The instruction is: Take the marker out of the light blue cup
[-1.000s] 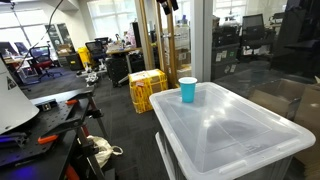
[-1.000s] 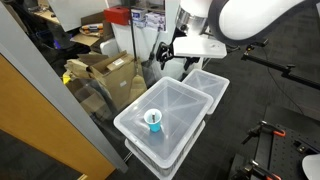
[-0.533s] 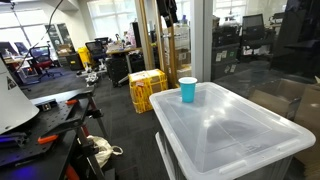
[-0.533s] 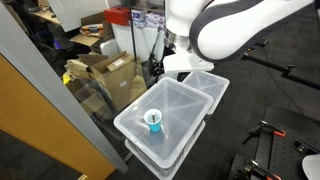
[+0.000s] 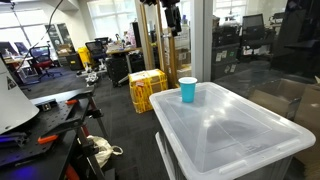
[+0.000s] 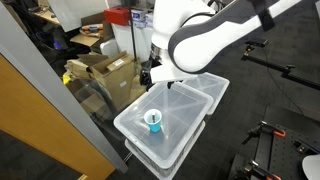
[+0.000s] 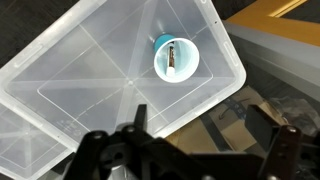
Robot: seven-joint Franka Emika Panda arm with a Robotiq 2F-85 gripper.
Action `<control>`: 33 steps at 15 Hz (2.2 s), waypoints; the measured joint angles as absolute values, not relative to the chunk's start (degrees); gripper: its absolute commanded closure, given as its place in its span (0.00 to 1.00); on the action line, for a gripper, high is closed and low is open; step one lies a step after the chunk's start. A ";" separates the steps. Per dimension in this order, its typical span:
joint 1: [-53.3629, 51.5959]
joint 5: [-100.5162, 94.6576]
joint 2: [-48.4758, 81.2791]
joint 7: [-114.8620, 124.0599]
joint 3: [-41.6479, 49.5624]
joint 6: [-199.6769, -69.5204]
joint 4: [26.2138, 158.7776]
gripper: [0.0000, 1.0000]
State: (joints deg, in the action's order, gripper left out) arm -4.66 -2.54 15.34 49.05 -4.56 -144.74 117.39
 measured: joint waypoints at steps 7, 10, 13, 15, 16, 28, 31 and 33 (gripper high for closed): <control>-5.50 -0.52 23.11 46.39 -3.40 -144.72 111.09 0.00; -5.84 0.31 26.12 46.20 -3.09 -144.72 108.74 0.00; -5.84 2.20 28.56 43.91 -3.08 -144.62 106.88 0.00; -5.82 2.76 29.28 43.01 -3.07 -144.60 106.47 0.00; -5.81 2.77 29.36 43.00 -3.06 -144.58 106.38 0.00; -8.29 2.77 34.93 43.17 1.37 -144.57 103.78 0.00; -8.94 2.77 37.36 43.28 1.60 -144.57 102.08 0.02; -9.29 2.82 38.78 43.34 1.60 -144.57 100.95 0.08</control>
State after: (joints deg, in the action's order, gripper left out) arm -9.29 2.82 38.78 43.34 1.60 -144.57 100.95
